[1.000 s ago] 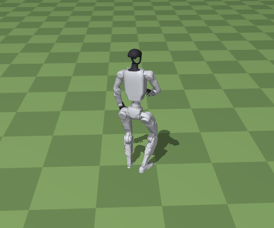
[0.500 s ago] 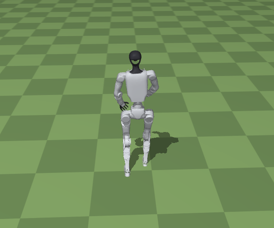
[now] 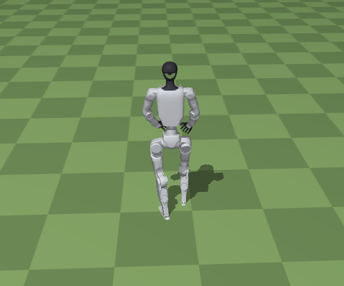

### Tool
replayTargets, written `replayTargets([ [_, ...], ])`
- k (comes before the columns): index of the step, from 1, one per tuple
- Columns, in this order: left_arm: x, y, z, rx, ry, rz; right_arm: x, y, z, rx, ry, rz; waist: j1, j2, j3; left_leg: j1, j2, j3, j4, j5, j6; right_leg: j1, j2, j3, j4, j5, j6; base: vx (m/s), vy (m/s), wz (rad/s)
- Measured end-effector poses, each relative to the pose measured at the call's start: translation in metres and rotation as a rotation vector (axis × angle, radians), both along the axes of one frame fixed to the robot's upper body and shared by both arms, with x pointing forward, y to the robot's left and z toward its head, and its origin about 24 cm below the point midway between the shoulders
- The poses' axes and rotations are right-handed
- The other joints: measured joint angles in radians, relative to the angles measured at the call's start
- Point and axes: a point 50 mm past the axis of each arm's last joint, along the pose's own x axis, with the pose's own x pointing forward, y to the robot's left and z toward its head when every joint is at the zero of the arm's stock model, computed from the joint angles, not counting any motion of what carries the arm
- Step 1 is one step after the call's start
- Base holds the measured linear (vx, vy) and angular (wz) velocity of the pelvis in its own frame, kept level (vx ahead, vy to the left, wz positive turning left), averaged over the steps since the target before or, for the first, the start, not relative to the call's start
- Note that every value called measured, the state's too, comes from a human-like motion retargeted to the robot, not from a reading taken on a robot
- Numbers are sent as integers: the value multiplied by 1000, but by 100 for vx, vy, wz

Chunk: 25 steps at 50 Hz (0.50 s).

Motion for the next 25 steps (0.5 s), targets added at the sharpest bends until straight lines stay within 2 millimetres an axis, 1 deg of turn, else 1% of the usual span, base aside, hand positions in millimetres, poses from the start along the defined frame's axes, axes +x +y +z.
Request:
replayTargets([
  [5, -1, 9, -2, 41, -6, -10, 0, -1, 0, 30, 18, -19, 2, -18, -8, 30, -39, 21, -135, 79, 2, -43, -20, 9, 15, 29, 20, -10, 8, -5],
  [7, -3, 14, -4, 61, -3, -4, 1, -2, 1, 43, 27, -29, 5, -26, -8, 30, -49, 28, -152, 92, 3, -58, -27, 15, 25, 35, 24, -9, 7, -3],
  [18, -20, 40, -22, 182, 61, 62, 3, -10, 0, 81, 74, -86, 27, -54, -6, 6, -76, 44, -156, 103, 16, -91, -52, 20, 51, 53, 33, -4, 4, 0],
  [25, -27, 47, -29, 223, 91, 79, 1, -15, -4, 78, 109, -114, 42, -54, -6, -1, -75, 38, -156, 106, 20, -79, -48, 23, 28, 72, 29, 0, 0, 0],
])
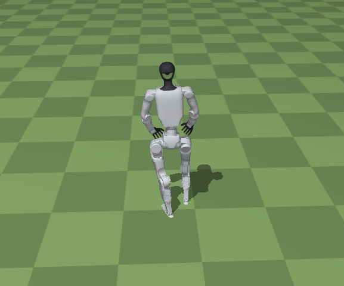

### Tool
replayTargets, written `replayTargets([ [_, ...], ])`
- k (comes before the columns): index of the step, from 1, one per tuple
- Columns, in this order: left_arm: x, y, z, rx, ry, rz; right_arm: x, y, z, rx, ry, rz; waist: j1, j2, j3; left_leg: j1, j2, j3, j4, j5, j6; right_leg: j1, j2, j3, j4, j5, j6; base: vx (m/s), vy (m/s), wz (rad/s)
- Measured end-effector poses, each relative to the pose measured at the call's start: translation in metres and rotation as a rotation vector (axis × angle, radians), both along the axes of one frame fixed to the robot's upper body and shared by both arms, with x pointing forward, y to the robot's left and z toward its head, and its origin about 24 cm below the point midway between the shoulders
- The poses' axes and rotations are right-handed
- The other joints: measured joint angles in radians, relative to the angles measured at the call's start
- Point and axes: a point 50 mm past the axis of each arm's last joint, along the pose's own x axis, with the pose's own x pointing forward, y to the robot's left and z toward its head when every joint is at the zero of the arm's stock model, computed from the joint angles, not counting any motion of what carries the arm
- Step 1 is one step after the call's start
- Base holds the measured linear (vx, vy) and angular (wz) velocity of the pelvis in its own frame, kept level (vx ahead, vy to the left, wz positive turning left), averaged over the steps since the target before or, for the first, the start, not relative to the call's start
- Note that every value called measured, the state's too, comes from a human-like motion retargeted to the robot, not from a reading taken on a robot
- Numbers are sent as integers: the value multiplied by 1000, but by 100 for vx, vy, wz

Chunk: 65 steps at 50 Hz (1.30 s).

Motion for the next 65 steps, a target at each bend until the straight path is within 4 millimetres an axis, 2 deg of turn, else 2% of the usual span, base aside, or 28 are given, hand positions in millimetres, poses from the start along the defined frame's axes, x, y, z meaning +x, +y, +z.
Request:
replayTargets([
  [10, 2, 1, 2, -2, -26, 32, -4, -4, -5, -18, 35, -17, 15, 7, 5, -2, 7, -18, 1, -1, -1, 17, 7, 5, -15, 0, -23, 0, 0, 0],
  [20, 1, 4, 6, -44, -87, 97, 1, 1, -1, -16, -16, -28, -12, 4, 5, 6, 14, -26, 1, -8, -15, 19, 3, -4, 17, -25, -34, 0, 0, 0],
  [26, 19, -14, 23, -139, -188, 82, 6, 7, 3, 1, -52, -19, -57, -10, 18, 28, 6, -33, 1, -18, -31, -7, -22, -16, 140, -69, -33, 0, 1, 19],
  [30, 35, -33, 41, -225, -264, 43, 10, 12, 6, 26, -64, -15, -96, -32, 33, 50, -16, -49, -1, -20, -45, -21, -29, -32, 299, -169, -46, 0, -1, 34],
  [33, 47, -47, 56, -293, -313, 19, 9, 12, 6, 38, -60, -24, -123, -46, 48, 69, -26, -65, -2, -22, -53, -46, -39, -24, 349, -189, -41, 3, 0, 38],
  [38, 61, -64, 77, -389, -364, -19, 4, 6, 2, 43, -36, -49, -142, -45, 56, 77, -18, -83, -2, -26, -64, -89, -31, -18, 269, -167, -32, 6, 0, 24],
  [40, 70, -68, 88, -416, -379, -39, 6, 0, 4, 36, -36, -57, -132, 3, 56, 53, 33, -84, 8, -37, -71, -75, 24, -45, 120, -107, -34, 10, -1, 2],
  [45, 67, -72, 84, -405, -346, -70, -3, -8, -1, 13, -4, -68, -113, -8, 40, 62, 17, -103, 2, -34, -62, -104, 28, -15, 37, -64, -19, 11, -4, 8],
  [50, 60, -63, 65, -325, -271, -64, -1, -8, -1, 11, 13, -56, -83, -1, 31, 77, 18, -131, 3, -47, -43, -87, 45, 0, 0, -16, -23, 15, -7, 3],
  [55, 44, -41, 38, -202, -167, -10, 5, -1, 1, 33, 19, -30, -54, -1, 33, 122, 20, -162, 7, -65, -21, -56, 56, 15, 42, -21, -43, 20, -9, 0],
  [58, 30, -23, 22, -124, -104, 35, 11, 6, 5, 50, 4, -1, -38, -5, 40, 145, 22, -177, 43, -87, -11, -31, 58, 23, 77, -60, -62, 23, -10, 1],
  [65, -2, 19, -2, 27, 3, 139, 27, 27, 21, 92, -72, 101, -9, -14, 76, 104, 50, -162, 382, -193, -21, 50, 67, 24, 148, -167, -105, 23, -11, 6],
])
